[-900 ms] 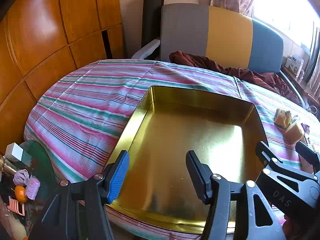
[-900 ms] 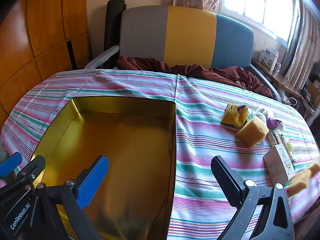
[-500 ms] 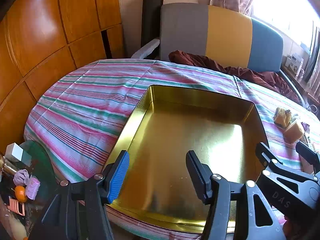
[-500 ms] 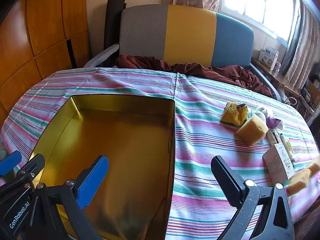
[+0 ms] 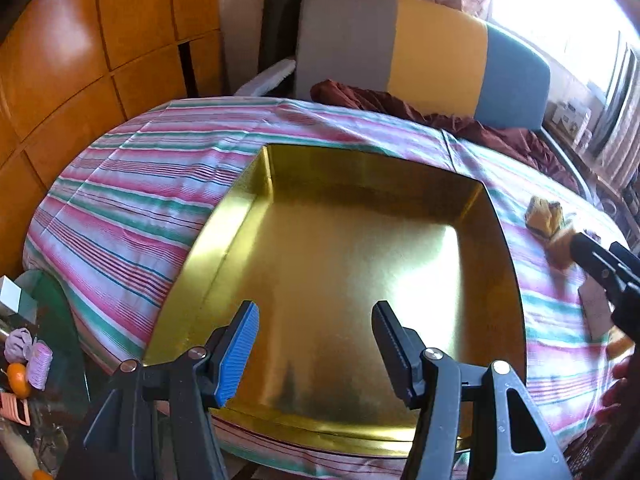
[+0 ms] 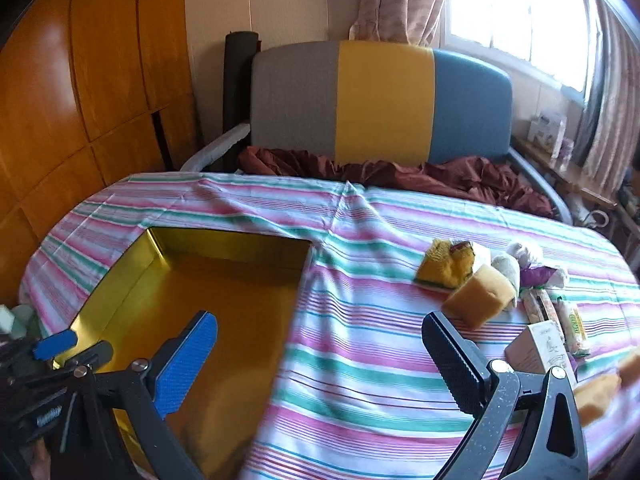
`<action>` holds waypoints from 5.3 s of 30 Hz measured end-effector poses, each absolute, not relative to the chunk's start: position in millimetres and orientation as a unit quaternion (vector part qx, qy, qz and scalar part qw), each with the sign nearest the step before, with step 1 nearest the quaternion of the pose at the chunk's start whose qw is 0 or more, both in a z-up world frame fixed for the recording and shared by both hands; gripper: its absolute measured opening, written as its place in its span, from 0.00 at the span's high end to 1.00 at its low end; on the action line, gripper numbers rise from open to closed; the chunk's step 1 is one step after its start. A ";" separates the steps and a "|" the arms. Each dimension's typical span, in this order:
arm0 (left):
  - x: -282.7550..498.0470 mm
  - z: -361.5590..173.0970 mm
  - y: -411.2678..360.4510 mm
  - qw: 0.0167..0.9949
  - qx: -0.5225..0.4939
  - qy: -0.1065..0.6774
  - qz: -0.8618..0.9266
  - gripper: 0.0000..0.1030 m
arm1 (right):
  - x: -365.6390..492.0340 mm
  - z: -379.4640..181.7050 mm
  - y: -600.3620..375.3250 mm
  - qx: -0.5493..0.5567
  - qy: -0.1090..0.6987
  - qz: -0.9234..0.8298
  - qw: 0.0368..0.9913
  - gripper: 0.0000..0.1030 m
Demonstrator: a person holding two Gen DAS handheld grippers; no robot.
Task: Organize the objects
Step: 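Move both tools from the gold tray toward the items on the cloth, then grasp the purple packet with the right gripper while the left gripper approaches the white box, then grasp the white box with the left gripper, then carry the white box and purple packet into the gold tray and release both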
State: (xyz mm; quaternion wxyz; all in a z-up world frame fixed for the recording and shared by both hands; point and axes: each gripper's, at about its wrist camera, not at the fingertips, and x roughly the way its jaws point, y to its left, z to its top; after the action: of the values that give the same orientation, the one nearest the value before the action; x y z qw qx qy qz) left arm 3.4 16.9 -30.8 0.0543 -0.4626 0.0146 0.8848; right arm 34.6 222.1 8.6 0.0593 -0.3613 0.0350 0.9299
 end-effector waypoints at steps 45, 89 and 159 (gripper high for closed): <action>54.5 -21.3 170.6 0.336 -0.475 0.017 0.813 0.42 | 184.6 -62.3 480.5 -0.343 0.217 0.879 0.249 0.00; 61.4 -28.6 227.6 0.385 -0.473 0.066 0.790 0.39 | 105.0 -102.5 495.4 -0.386 0.145 0.890 0.192 0.33; 64.0 -54.1 248.9 0.408 -0.366 0.123 0.827 0.50 | 122.4 -106.4 467.8 -0.353 0.062 0.884 0.302 0.46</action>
State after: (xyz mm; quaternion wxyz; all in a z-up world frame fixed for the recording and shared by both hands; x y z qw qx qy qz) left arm 64.0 248.9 -54.1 0.4083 -0.3660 0.1233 0.8271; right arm 122.4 467.8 -106.4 0.3016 -0.3529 0.0619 0.8835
